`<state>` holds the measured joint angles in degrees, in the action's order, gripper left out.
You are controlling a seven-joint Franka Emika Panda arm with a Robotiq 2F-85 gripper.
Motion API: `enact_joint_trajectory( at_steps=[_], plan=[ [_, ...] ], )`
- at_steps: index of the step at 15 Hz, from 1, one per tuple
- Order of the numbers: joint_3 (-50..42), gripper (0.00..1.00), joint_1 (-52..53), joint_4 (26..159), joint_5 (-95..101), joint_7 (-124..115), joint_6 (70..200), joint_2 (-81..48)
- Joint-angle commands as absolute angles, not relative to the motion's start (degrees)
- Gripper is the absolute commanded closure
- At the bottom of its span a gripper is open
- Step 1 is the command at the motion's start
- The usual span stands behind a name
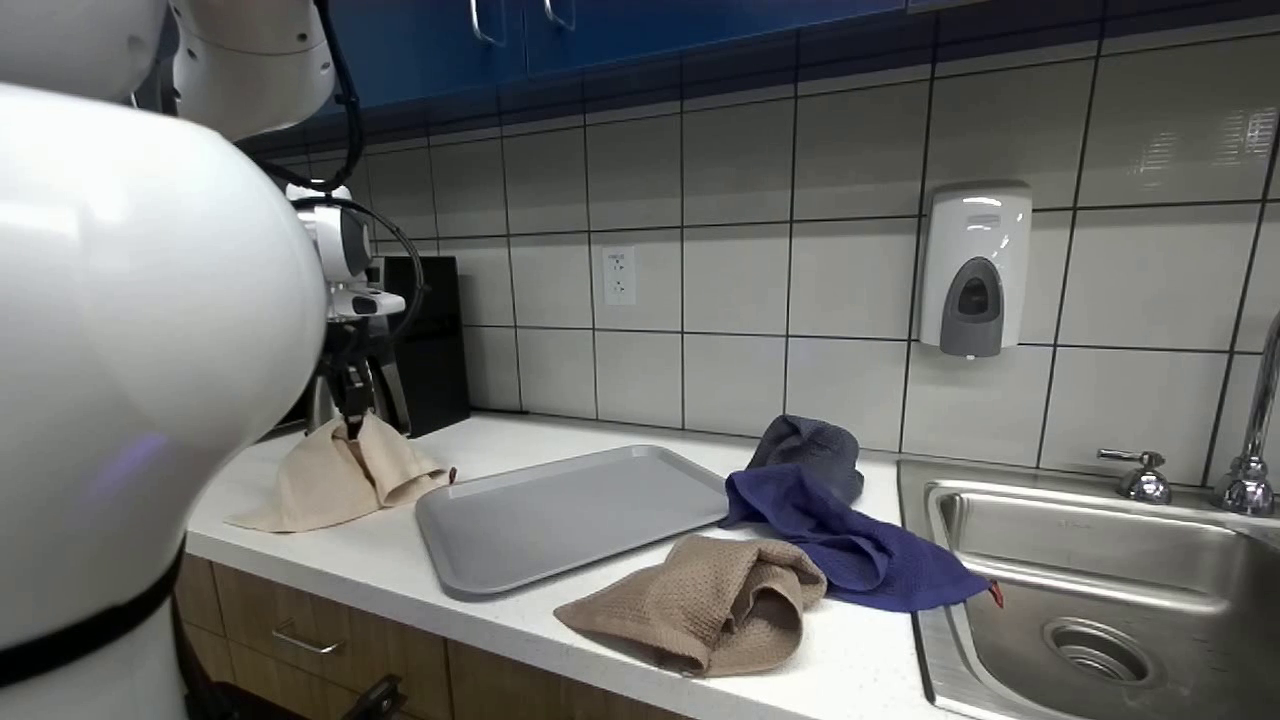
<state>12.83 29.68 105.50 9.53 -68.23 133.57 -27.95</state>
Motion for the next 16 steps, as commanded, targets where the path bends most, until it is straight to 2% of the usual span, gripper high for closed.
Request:
enact_joint_trajectory(
  at_steps=[1, 9, 10, 11, 12, 16],
  plan=[
    [11.7, 0.99, 30.6, 103.0, 9.7, -67.0, 130.9, -29.5],
    [11.3, 0.99, 30.9, 102.8, 9.3, -66.8, 130.9, -30.9],
    [11.3, 0.95, 30.8, 102.9, 9.2, -66.8, 130.8, -31.0],
    [11.4, 0.7, 30.8, 103.0, 9.1, -66.8, 130.8, -30.8],
    [11.4, 0.7, 30.8, 103.1, 9.1, -66.8, 130.8, -30.7],
    [11.2, 0.44, 30.8, 103.6, 9.3, -67.0, 130.7, -29.6]
  ],
)
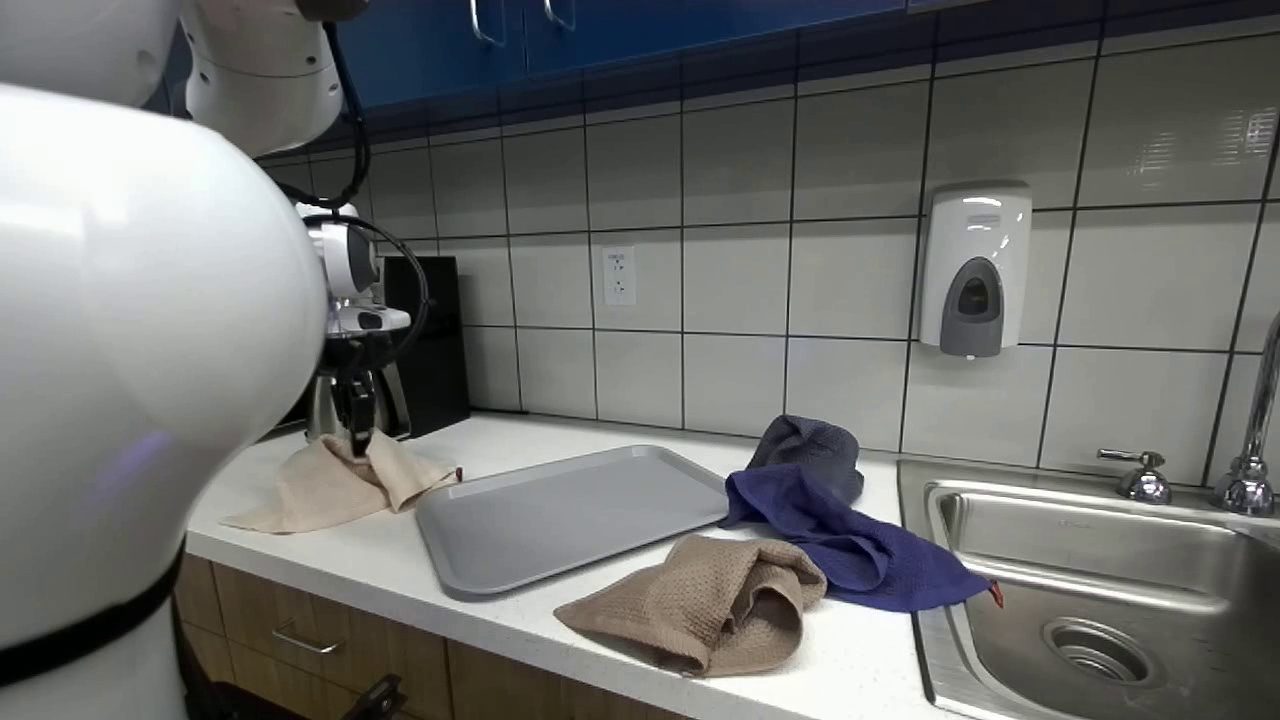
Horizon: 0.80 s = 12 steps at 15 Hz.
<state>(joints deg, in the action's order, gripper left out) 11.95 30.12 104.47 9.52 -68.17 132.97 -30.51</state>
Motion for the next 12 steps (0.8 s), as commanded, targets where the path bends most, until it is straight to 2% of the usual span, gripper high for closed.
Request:
enact_joint_trajectory(
  at_steps=[1, 5, 6, 12],
  plan=[
    [11.2, 0.35, 30.8, 103.8, 9.4, -67.1, 130.7, -29.2],
    [10.9, 0.05, 30.7, 104.6, 9.8, -67.2, 130.8, -27.7],
    [10.9, 0.01, 30.6, 105.0, 9.8, -67.2, 131.0, -27.1],
    [10.7, 0.0, 30.2, 106.5, 10.3, -66.8, 130.3, -24.0]
  ],
)
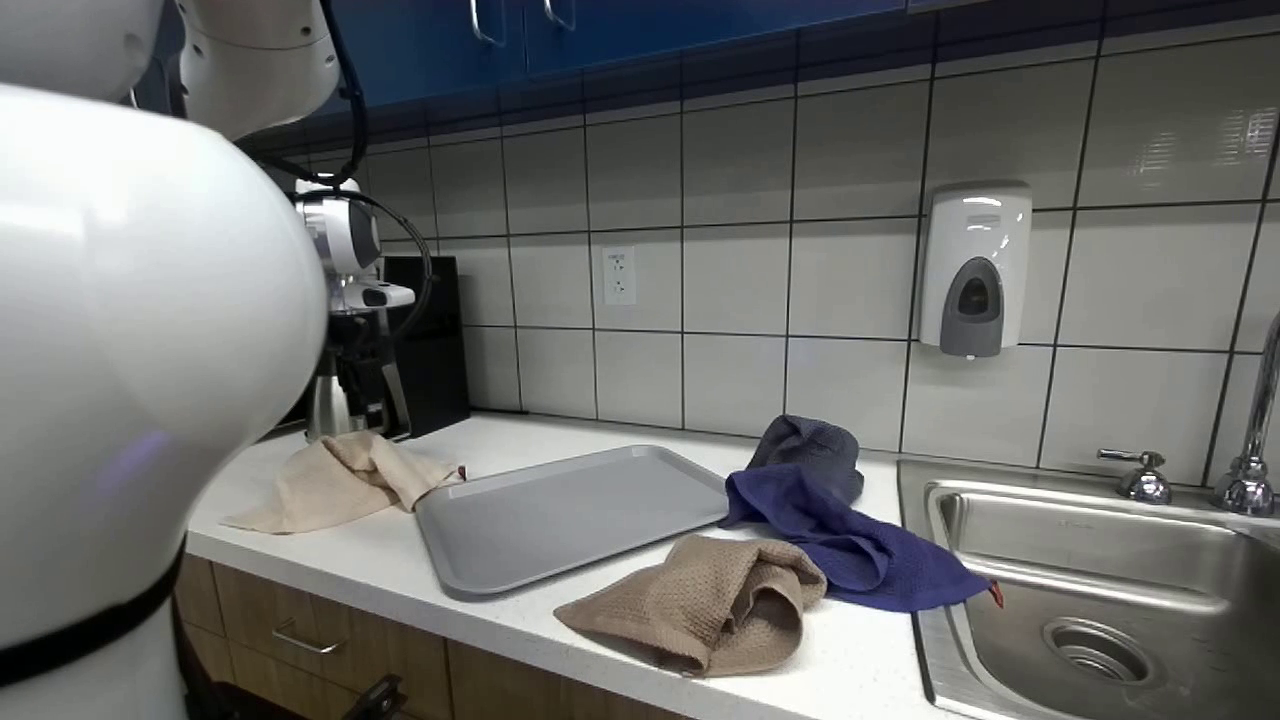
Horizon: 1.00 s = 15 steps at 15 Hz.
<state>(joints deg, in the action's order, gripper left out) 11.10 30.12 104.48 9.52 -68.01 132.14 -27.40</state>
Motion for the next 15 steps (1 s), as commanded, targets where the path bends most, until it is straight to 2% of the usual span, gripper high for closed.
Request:
enact_joint_trajectory(
  at_steps=[1, 15],
  plan=[
    [10.7, 0.0, 30.1, 106.9, 10.4, -66.8, 130.2, -23.3],
    [11.3, 0.0, 26.8, 117.7, 11.1, -63.8, 130.6, -12.2]
  ],
)
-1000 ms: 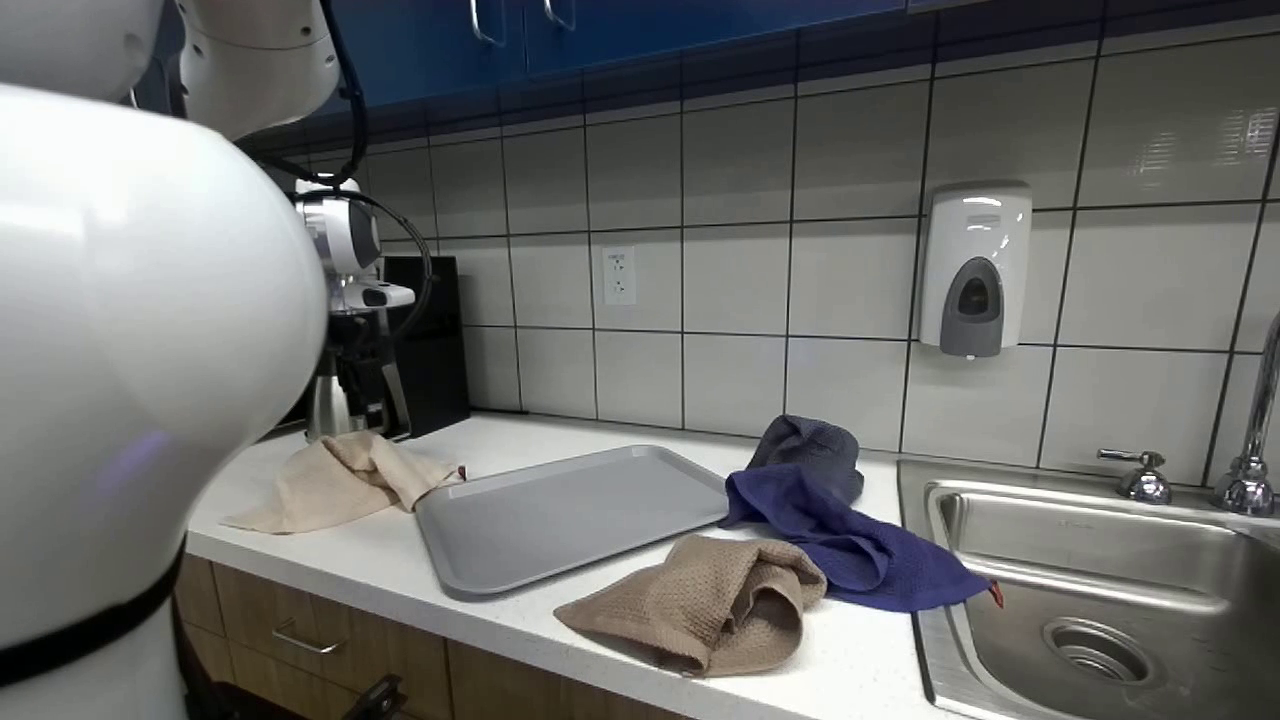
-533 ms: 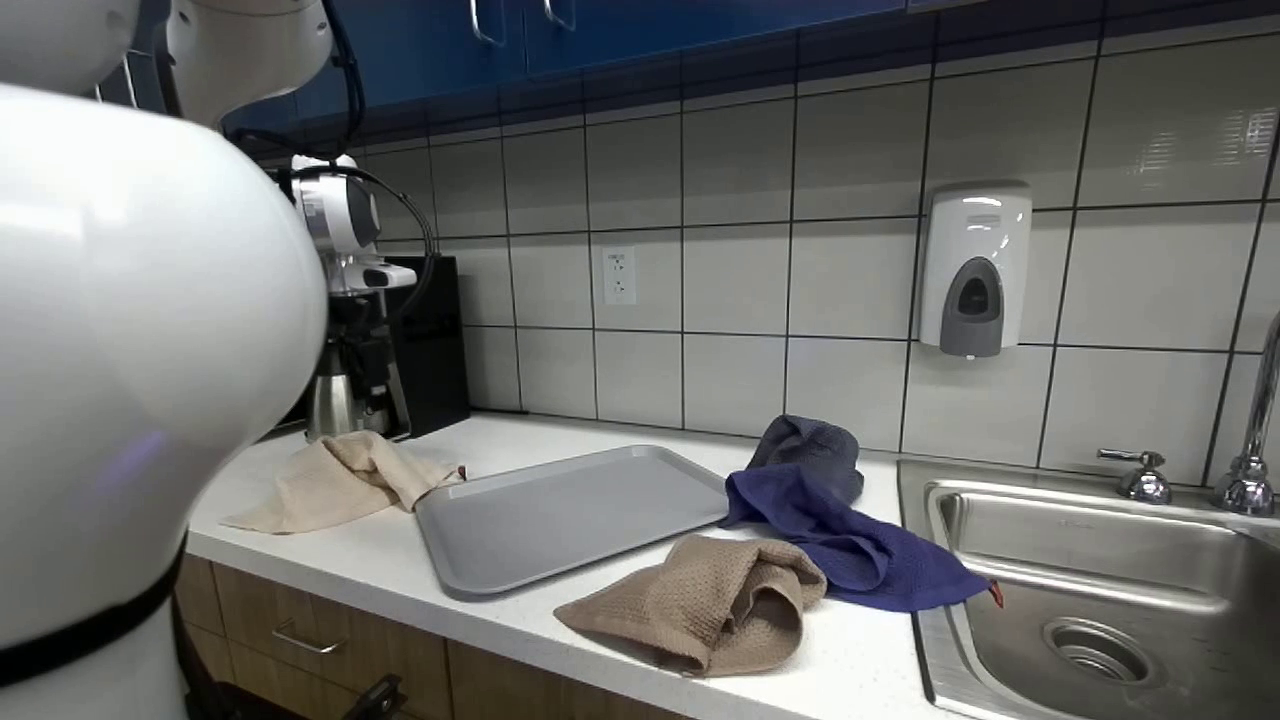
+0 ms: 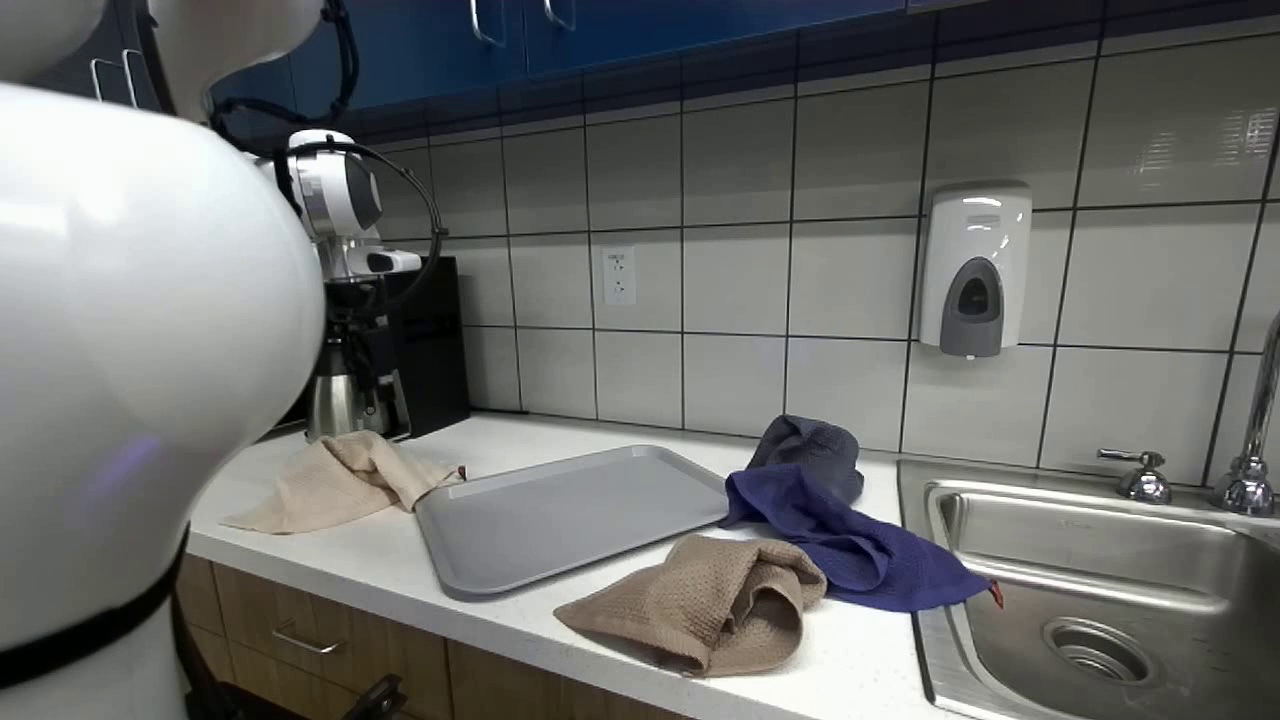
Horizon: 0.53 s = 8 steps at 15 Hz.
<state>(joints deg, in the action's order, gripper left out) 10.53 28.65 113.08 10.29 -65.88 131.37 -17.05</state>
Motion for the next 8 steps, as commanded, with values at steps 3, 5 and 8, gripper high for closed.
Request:
enact_joint_trajectory(
  at_steps=[3, 5, 8],
  plan=[
    [11.5, 0.0, 25.3, 121.2, 10.7, -62.3, 130.9, -9.0],
    [11.6, 0.0, 24.0, 124.1, 10.3, -61.0, 131.3, -6.3],
    [11.7, 0.0, 22.0, 127.8, 9.4, -58.4, 131.6, -2.8]
  ],
)
